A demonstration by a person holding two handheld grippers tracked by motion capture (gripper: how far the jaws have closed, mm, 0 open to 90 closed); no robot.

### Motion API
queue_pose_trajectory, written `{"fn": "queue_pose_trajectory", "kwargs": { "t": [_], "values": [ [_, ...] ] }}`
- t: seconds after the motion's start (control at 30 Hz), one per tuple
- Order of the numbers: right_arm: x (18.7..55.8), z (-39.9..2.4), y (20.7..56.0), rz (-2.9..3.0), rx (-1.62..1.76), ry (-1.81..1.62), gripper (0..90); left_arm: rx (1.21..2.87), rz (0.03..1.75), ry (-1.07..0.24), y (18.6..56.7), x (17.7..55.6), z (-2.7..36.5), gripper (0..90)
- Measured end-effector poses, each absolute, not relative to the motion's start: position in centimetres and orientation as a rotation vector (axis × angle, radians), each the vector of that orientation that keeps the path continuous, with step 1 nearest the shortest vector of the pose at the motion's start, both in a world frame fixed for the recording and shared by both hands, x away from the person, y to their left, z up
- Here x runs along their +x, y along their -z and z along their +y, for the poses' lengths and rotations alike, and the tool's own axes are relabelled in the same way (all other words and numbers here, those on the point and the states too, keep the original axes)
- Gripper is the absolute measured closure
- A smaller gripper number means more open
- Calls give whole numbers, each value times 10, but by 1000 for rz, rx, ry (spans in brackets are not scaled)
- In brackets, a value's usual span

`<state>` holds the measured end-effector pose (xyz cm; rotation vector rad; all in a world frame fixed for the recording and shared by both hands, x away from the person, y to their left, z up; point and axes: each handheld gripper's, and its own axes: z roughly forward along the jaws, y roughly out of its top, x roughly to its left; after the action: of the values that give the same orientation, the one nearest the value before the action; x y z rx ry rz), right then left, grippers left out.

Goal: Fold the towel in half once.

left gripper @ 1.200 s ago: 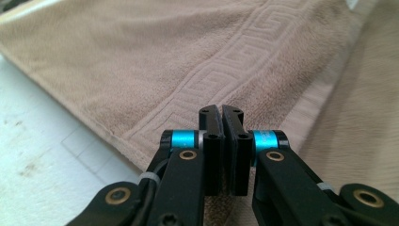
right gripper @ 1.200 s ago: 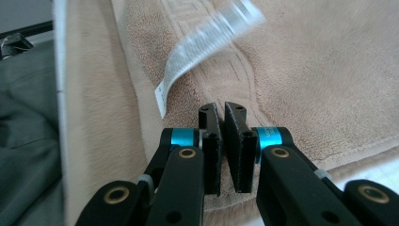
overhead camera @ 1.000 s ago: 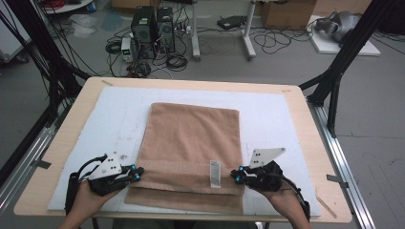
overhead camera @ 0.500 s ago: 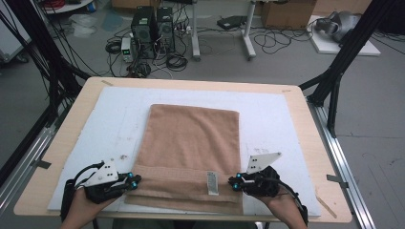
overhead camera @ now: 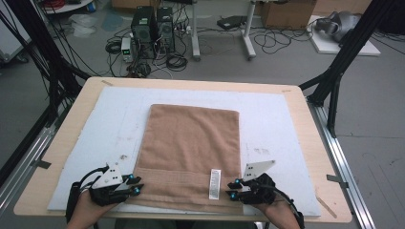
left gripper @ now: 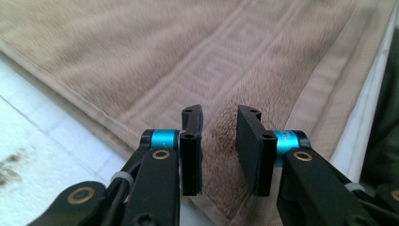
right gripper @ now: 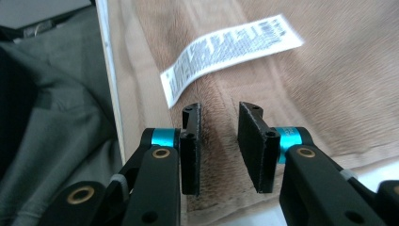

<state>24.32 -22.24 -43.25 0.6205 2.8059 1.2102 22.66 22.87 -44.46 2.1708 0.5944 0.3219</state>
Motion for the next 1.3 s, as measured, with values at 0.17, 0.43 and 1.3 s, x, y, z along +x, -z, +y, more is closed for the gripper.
{"fn": "queue_pose_trajectory", "kwargs": {
  "t": [0.17, 0.43, 1.3],
  "values": [
    [240, -223, 439, 2799, 636, -1226, 713, 2172, 593, -338, 446, 224, 228, 726],
    [240, -223, 435, 2750, 654, -1250, 635, 2125, 618, -346, 441, 223, 233, 677],
    [274, -229, 402, 2480, 811, -1326, 273, 2005, 678, -373, 415, 249, 226, 430]
  ]
}}
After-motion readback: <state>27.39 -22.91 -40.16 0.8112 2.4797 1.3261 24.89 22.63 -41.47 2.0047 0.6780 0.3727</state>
